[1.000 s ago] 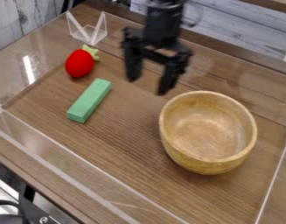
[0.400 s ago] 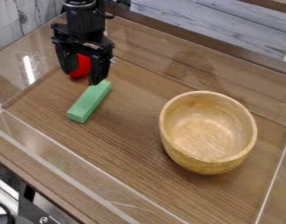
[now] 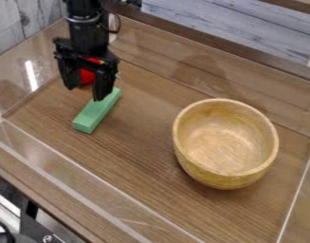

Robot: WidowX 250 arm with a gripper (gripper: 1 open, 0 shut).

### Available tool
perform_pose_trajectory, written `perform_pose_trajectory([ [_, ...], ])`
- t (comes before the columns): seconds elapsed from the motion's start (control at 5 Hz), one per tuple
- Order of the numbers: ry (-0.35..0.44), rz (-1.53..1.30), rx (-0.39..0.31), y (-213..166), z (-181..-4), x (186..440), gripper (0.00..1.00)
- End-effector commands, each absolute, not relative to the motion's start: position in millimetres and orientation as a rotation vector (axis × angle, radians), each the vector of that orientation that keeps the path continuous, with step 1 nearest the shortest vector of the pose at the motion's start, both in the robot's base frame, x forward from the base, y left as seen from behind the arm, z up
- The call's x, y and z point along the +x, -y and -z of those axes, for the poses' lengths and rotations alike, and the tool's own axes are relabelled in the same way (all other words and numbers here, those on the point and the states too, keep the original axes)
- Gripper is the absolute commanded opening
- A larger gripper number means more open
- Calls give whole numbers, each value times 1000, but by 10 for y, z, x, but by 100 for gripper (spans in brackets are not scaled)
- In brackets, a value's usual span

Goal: Put the green block in the brown bowl

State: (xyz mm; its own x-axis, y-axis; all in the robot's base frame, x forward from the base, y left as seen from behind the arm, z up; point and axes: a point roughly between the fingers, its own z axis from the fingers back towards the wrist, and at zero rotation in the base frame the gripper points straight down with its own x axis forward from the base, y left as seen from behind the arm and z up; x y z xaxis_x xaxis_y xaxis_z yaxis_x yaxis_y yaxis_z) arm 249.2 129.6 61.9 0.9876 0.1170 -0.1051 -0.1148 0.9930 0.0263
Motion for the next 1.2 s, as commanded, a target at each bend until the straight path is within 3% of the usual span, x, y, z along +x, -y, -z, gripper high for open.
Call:
perform_pose_trajectory([
  [0.0,-84,-144,37,-1357,-641,2540,100],
  [1.0,-123,-199,7,-1437,-597,2635,100],
])
